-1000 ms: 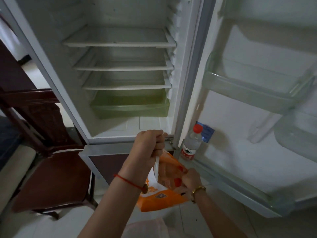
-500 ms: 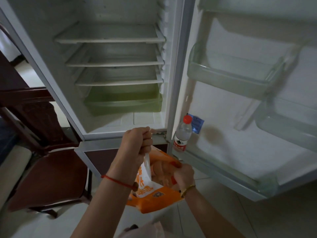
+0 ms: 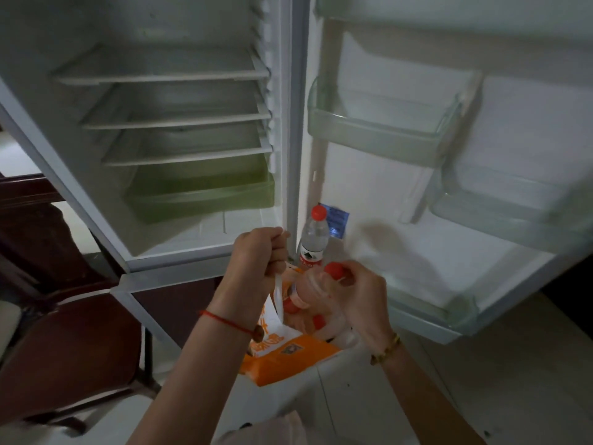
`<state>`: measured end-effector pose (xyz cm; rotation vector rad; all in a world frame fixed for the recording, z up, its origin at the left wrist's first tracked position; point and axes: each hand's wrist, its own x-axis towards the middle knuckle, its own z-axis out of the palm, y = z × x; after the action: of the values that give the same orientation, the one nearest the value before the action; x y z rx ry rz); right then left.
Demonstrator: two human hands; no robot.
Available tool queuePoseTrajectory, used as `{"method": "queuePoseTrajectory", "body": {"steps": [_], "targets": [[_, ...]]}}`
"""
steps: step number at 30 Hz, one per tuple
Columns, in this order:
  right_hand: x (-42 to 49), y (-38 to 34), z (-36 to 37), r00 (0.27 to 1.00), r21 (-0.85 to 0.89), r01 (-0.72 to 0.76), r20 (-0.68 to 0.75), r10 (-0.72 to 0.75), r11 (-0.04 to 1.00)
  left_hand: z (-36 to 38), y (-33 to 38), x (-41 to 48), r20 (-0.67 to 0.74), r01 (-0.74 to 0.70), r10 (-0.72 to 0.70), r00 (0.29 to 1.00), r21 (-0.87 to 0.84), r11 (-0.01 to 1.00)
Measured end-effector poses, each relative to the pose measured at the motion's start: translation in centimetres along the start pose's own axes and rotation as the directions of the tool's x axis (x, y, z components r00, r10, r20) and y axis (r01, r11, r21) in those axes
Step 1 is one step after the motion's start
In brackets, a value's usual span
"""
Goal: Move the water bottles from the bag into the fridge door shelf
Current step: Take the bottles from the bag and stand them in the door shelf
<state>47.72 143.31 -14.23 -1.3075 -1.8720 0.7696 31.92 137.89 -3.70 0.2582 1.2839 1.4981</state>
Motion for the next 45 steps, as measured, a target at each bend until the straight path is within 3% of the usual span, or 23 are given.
{"method": "queuePoseTrajectory", "body": {"steps": [7,14,25,32,45], "targets": [[1.1,-1.3,-4.3,0.973,-0.019,0.164,-0.160,-0.165,0.986,0.2,-0.6,0.4,0.006,0.050,-0.050,0.999,0.004,0.999],[3.1,-1.0,-6.9,0.938,-0.144,0.255,-0.202,-0.281,0.956,0.8,-1.1,0.7,0.011,0.053,-0.053,0.999,0.031,0.998],[8.1,1.3,-5.0,0.961,-0.204,0.182,-0.168,-0.218,0.962,1.2,-1.4,0.8,0.025,0.091,-0.093,0.995,0.073,0.993],[9.5,3.0,-2.1,0.988,-0.193,0.128,-0.057,-0.141,0.973,1.0,-1.6,1.3,0.012,0.111,-0.113,0.994,0.093,0.989],[10.7,3.5,0.9,0.988,-0.259,0.144,-0.022,-0.155,0.955,0.6,-1.2,1.7,-0.014,0.111,-0.110,0.994,0.085,0.990]]}}
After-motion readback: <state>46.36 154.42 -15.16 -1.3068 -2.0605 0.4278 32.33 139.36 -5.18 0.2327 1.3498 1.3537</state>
